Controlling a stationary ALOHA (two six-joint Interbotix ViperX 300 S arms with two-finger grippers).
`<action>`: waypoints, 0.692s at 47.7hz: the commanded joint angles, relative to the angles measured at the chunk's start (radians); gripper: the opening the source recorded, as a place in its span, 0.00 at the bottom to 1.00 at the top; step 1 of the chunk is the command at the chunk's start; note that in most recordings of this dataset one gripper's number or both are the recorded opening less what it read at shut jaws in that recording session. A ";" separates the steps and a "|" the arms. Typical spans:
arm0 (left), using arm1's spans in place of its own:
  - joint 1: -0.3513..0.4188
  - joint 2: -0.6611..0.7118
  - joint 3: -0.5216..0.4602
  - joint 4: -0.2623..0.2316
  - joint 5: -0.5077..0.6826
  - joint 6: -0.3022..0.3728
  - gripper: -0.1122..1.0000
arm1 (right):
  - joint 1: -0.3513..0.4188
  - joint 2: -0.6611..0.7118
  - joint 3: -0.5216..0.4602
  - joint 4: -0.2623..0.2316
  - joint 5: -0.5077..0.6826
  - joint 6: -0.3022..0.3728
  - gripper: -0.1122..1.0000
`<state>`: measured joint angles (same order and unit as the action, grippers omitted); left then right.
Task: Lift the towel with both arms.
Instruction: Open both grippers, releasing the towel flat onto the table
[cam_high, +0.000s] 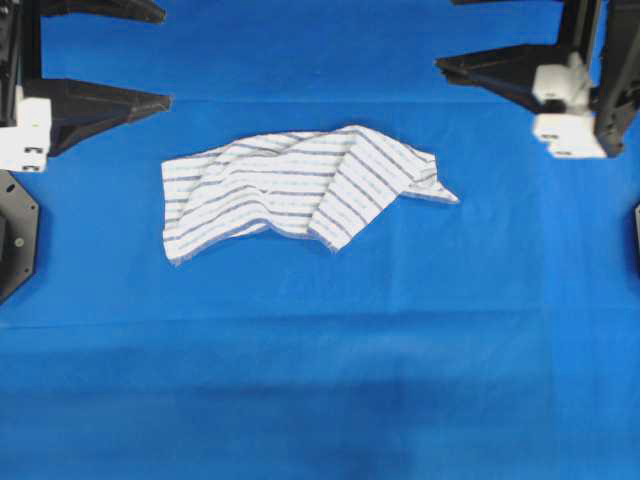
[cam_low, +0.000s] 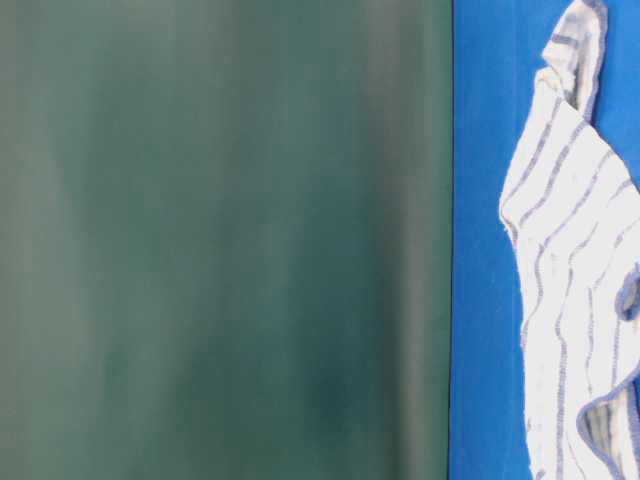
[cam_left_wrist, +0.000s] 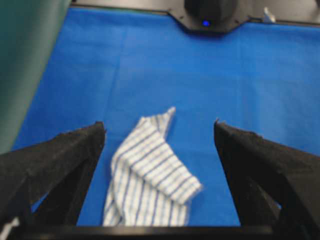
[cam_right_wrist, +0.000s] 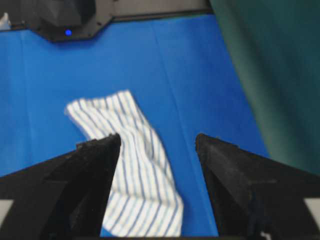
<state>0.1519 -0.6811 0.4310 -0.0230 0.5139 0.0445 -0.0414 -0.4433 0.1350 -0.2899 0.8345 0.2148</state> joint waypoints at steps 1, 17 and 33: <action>0.002 -0.005 0.028 0.002 -0.051 0.002 0.92 | 0.002 -0.006 0.026 -0.003 -0.037 0.006 0.68; -0.008 -0.006 0.236 0.002 -0.244 -0.002 0.92 | 0.002 -0.006 0.241 -0.003 -0.239 0.066 0.68; -0.009 0.015 0.431 0.002 -0.445 0.002 0.92 | -0.018 0.003 0.459 -0.003 -0.448 0.115 0.68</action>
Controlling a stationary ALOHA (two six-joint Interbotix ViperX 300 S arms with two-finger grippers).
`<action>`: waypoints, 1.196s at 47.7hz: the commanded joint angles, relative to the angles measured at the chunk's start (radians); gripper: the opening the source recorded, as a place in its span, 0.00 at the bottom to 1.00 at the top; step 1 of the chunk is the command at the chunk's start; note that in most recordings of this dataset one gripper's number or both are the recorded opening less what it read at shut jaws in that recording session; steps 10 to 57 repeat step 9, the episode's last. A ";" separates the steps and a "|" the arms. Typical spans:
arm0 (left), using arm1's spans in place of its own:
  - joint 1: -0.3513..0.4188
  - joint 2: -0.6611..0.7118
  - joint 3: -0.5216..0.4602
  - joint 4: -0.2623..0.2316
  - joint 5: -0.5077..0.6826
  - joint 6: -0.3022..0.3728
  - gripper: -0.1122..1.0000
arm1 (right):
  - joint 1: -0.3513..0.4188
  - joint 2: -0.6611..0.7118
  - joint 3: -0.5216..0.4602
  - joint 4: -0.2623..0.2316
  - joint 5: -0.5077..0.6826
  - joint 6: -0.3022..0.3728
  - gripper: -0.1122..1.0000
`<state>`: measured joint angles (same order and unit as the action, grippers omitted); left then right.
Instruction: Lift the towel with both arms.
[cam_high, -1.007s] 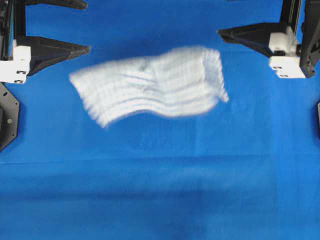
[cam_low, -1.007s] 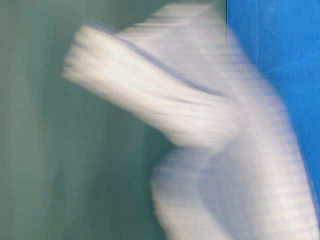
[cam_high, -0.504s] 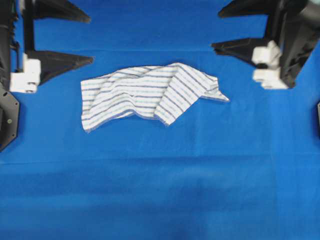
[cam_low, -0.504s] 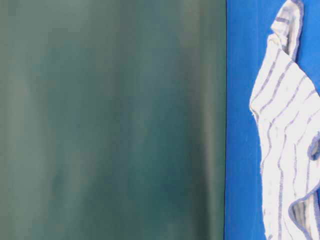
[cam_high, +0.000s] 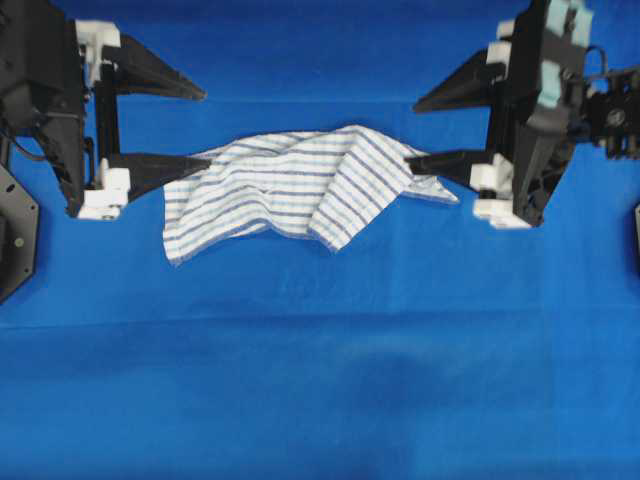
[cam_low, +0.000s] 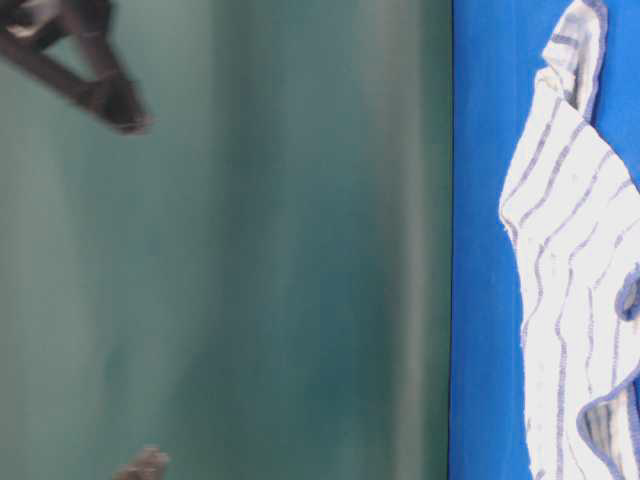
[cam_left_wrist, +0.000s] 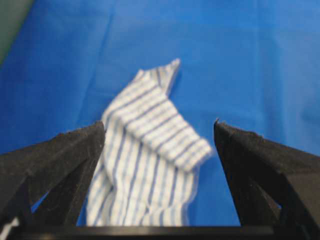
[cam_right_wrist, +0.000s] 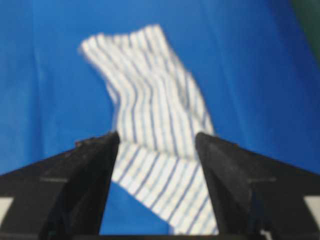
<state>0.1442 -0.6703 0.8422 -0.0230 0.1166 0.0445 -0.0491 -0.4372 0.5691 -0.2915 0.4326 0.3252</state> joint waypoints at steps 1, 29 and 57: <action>-0.002 0.006 0.031 0.002 -0.058 0.002 0.92 | -0.012 0.000 0.037 -0.003 -0.058 0.008 0.68; -0.002 0.043 0.112 0.002 -0.153 0.002 0.92 | -0.038 0.034 0.123 -0.002 -0.161 0.021 0.68; -0.002 0.043 0.112 0.002 -0.153 0.002 0.92 | -0.038 0.034 0.123 -0.002 -0.161 0.021 0.68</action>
